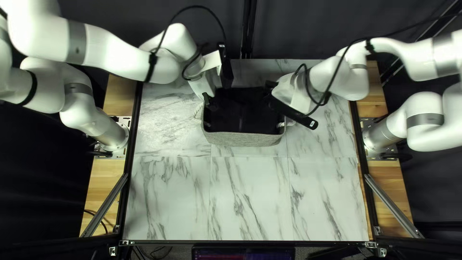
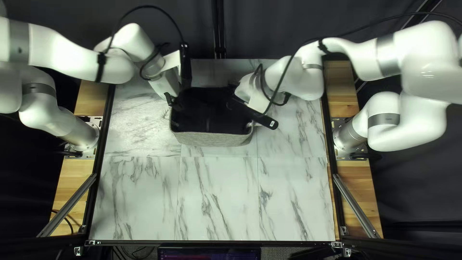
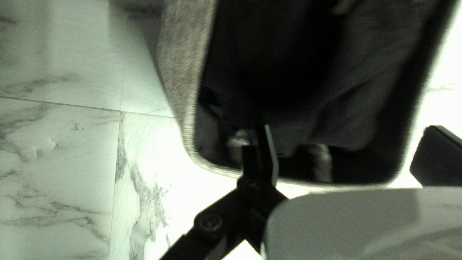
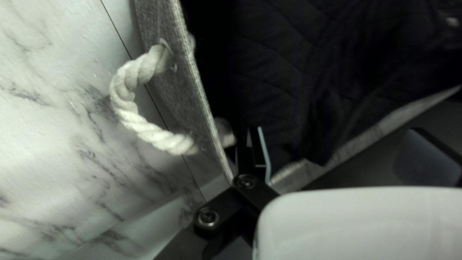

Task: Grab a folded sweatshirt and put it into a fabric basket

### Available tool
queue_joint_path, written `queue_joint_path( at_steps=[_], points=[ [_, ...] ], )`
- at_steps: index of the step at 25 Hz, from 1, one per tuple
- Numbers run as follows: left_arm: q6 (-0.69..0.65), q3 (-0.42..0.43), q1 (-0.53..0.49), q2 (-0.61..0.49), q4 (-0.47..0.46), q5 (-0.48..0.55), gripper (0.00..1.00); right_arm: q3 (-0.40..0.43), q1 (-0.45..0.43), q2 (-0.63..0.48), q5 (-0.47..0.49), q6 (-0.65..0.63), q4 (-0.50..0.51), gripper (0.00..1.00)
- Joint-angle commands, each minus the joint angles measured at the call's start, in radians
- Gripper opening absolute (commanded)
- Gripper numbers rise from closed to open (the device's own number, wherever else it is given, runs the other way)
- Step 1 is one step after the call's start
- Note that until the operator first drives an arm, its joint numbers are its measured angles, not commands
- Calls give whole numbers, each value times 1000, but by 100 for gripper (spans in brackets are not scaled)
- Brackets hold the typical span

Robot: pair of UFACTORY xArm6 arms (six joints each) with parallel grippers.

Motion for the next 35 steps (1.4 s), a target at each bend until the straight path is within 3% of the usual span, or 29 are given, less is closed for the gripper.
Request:
queue_joint_path(
  at_steps=[1,4,8,15,19,23,26,32,34,35],
  points=[
    [-99,-27,-44,-93,79,76,100,26,-13,-88,36,-21,58,100],
    [-158,-38,-48,-157,131,138,100,15,-38,-121,58,-69,165,100],
    [-250,-41,-68,-287,217,271,100,-34,-98,-170,128,-148,404,100],
    [-269,-27,-208,-503,270,504,100,-111,-230,-255,289,-171,611,100],
    [-328,-38,-364,-539,289,568,100,-155,-308,-269,377,-180,670,100],
    [-384,-125,-546,-478,295,621,100,-227,-425,-257,499,-213,746,100],
    [-394,-204,-609,-449,297,682,100,-301,-480,-235,580,-198,773,100],
    [-484,-287,-704,-469,341,780,100,-396,-480,-247,673,-99,745,100],
    [-522,-277,-729,-485,365,774,100,-377,-464,-291,652,-53,719,100],
    [-545,-248,-729,-504,380,746,100,-322,-440,-342,606,-23,699,100]
  ],
)
